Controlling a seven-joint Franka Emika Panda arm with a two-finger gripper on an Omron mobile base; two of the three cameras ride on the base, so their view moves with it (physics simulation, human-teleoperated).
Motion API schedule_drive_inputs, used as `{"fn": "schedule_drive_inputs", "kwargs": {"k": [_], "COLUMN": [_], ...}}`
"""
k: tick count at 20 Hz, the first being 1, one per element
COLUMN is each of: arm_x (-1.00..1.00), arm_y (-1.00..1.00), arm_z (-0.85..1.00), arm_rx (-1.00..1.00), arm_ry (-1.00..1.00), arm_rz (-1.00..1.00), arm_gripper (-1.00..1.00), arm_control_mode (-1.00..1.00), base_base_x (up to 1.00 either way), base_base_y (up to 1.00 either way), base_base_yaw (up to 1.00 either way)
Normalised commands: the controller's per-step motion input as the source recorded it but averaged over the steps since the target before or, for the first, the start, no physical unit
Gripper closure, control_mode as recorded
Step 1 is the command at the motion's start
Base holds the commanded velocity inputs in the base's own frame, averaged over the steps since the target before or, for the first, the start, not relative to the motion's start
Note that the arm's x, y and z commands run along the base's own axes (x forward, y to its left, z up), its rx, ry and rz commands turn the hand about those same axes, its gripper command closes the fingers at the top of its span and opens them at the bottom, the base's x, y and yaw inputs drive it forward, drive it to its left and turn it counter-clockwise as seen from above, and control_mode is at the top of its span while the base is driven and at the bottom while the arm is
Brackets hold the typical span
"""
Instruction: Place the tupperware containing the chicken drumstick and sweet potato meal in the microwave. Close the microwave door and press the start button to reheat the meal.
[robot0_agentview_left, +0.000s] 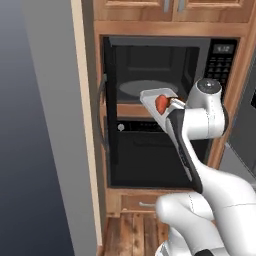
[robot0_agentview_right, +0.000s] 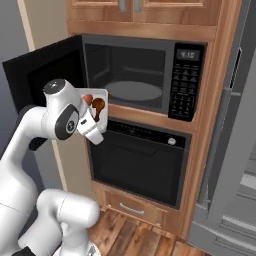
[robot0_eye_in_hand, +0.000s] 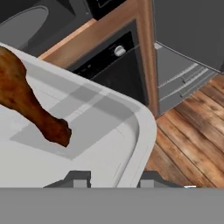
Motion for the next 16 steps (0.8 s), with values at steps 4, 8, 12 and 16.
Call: {"fn": "schedule_drive_inputs", "kwargs": {"k": [4, 8, 12, 16], "arm_x": [0.00, 0.00, 0.00, 0.00], "arm_y": [0.00, 0.00, 0.00, 0.00], "arm_z": [0.00, 0.00, 0.00, 0.00], "arm_rx": [0.00, 0.00, 0.00, 0.00], "arm_ry": [0.00, 0.00, 0.00, 0.00], "arm_rz": [0.00, 0.00, 0.00, 0.00], "arm_gripper": [1.00, 1.00, 1.00, 1.00], "arm_control_mode": [1.00, 1.00, 1.00, 1.00], "base_base_x": [0.71, 0.67, 0.57, 0.35], "base_base_y": [0.17, 0.07, 0.04, 0.02], "base_base_yaw": [-0.21, -0.18, -0.09, 0.00]}}
